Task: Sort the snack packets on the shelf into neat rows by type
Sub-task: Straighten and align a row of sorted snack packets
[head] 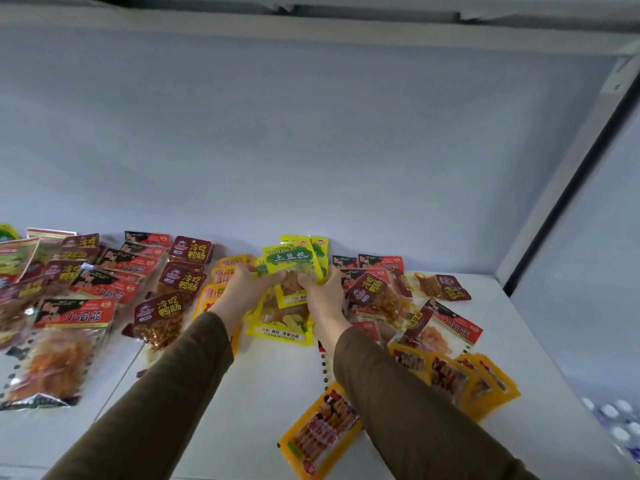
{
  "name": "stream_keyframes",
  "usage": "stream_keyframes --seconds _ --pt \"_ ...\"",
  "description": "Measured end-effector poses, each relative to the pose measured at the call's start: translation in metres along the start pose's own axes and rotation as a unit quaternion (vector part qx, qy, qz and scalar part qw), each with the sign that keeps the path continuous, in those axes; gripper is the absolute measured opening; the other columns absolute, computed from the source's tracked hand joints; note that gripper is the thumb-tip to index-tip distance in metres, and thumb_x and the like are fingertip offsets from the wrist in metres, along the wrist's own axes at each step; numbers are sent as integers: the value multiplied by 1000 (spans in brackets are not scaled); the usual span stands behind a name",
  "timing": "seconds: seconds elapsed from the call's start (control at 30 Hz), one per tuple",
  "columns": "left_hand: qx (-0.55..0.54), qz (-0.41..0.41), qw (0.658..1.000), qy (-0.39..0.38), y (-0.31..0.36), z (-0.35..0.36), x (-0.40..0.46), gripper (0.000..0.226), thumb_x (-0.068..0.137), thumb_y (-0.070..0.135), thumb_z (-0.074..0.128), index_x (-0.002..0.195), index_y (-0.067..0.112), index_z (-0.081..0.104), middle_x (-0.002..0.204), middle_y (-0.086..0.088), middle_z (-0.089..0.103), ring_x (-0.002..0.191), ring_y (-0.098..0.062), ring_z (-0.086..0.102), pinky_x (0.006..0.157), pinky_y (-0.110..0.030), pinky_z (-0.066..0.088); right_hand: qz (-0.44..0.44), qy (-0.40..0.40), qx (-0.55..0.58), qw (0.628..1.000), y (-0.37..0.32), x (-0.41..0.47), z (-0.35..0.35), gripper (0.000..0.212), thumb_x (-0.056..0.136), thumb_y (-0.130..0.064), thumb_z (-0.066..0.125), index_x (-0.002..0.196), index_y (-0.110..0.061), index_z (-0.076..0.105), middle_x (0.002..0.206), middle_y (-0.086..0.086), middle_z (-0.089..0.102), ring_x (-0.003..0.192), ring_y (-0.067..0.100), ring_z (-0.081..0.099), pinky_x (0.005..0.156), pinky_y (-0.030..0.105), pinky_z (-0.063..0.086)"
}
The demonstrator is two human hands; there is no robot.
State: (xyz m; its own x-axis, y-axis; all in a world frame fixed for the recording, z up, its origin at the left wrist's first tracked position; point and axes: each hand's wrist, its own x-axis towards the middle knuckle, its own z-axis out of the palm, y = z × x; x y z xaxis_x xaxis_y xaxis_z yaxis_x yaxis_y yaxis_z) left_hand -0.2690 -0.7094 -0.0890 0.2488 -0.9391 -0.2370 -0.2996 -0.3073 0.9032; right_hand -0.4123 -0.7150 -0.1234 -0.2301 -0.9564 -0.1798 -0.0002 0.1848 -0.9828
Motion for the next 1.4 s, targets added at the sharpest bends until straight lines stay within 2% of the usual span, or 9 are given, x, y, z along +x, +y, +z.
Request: stream_keyframes --seconds 0.2,0.37,0.43,0.53,0.67,0.8,1.03,1.23,1.4 --pt "-35 19 998 -54 -4 10 -1 37 99 17 65 129 15 43 106 -5 66 81 -12 65 50 -18 53 -2 -72 -99 992 -2 7 13 61 77 -50 72 128 -20 57 123 4 66 117 26 63 92 43 55" --pt "-17 10 998 -56 -12 -3 3 116 84 34 81 162 20 -4 140 -4 55 121 -23 59 90 -37 57 -11 -96 -99 990 -10 -3 -5 69 92 -36 70 150 -22 36 135 -11 49 130 17 49 89 26 42" --pt "29 10 996 -83 -14 0 1 108 93 24 74 162 21 -10 139 2 47 116 -18 54 81 -29 52 -9 -123 -119 985 -6 -9 -8 62 96 -29 66 151 -25 38 136 -7 57 129 23 55 75 21 43" --pt "89 22 989 -117 -19 5 2 102 94 15 71 163 21 -5 140 -4 53 103 -18 61 66 -21 53 -8 -151 -195 969 0 -17 -6 70 100 -23 57 160 -21 21 155 5 44 137 30 48 89 31 46" --pt "194 72 976 -69 -14 -4 0 112 72 47 80 163 23 19 163 -10 31 148 -33 31 114 -50 39 -29 -146 -175 973 -11 -29 -17 73 100 -25 59 162 -19 19 164 4 30 148 27 33 103 32 37" --pt "240 110 963 -50 -3 -7 -10 93 86 47 77 161 24 28 170 -8 11 156 -33 8 122 -53 16 -88 -145 -142 975 -39 -42 -51 62 102 -25 56 159 -23 31 163 -4 32 150 17 30 117 36 29" --pt "244 237 937 -79 13 5 -77 71 85 43 76 149 36 46 166 0 25 154 -23 17 122 -44 18 -171 -88 -192 962 -65 -56 -155 29 102 -30 58 130 -30 63 120 -20 67 97 -13 60 78 4 42" --pt "251 326 894 -177 -1 36 -147 60 92 37 72 143 48 43 150 28 32 134 10 28 108 -20 25 -168 -80 -274 943 -36 -90 -212 29 97 -32 65 126 -33 64 119 -21 66 108 -6 61 91 17 47" --pt "309 308 857 -276 -25 60 -165 82 91 24 74 155 45 28 160 23 26 145 1 24 118 -26 26 -180 -82 -396 897 -7 -120 -232 46 91 -40 71 135 -37 58 132 -21 59 123 1 53 104 34 47"
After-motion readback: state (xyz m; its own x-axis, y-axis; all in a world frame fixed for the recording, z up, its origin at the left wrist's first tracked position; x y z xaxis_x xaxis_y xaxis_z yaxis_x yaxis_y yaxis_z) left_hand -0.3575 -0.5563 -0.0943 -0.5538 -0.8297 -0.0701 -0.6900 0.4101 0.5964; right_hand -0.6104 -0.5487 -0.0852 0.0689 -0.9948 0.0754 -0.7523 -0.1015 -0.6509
